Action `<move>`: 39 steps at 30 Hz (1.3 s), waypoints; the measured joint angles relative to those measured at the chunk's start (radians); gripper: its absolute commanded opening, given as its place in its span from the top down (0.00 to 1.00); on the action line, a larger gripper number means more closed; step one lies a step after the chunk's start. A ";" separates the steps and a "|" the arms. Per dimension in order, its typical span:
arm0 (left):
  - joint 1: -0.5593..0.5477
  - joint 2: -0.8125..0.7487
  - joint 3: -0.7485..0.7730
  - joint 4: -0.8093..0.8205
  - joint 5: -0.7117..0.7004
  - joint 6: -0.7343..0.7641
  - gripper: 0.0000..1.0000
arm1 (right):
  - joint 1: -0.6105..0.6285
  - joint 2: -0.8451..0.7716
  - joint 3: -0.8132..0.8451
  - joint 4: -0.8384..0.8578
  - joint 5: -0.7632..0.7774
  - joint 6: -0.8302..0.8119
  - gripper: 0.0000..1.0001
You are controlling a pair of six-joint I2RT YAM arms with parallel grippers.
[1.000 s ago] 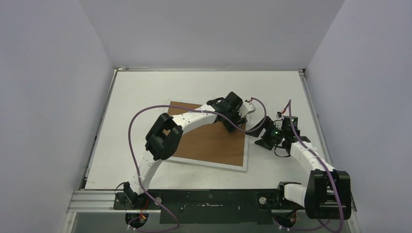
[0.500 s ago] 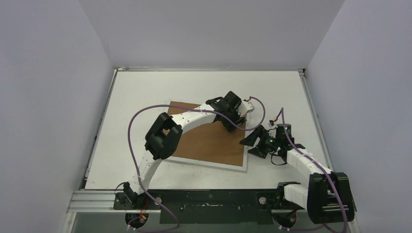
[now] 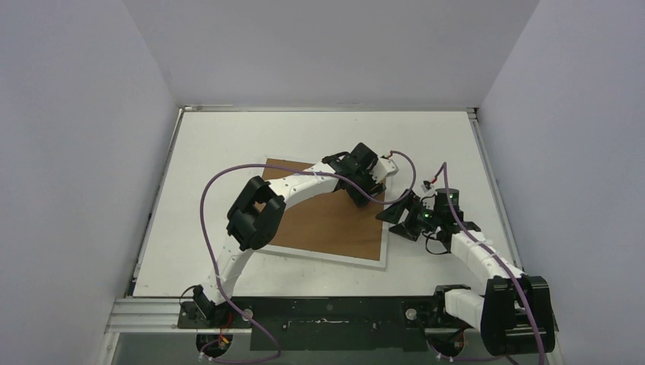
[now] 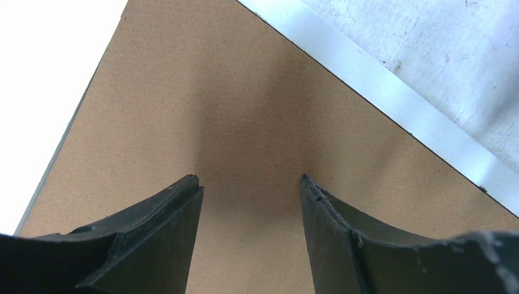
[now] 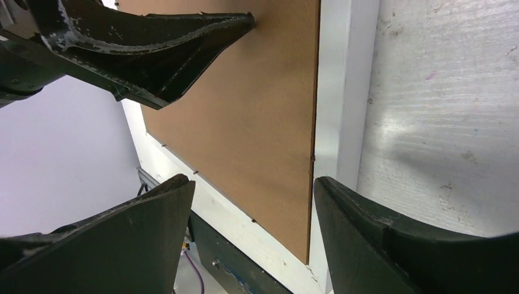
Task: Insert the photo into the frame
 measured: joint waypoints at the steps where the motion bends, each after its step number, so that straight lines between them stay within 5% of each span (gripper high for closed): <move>1: 0.000 0.000 0.000 0.000 0.000 -0.001 0.42 | -0.002 -0.004 0.001 0.002 0.000 -0.002 0.27; 39: 0.001 0.000 0.000 -0.005 0.007 -0.002 0.43 | 0.051 0.068 -0.068 0.218 0.027 0.037 0.27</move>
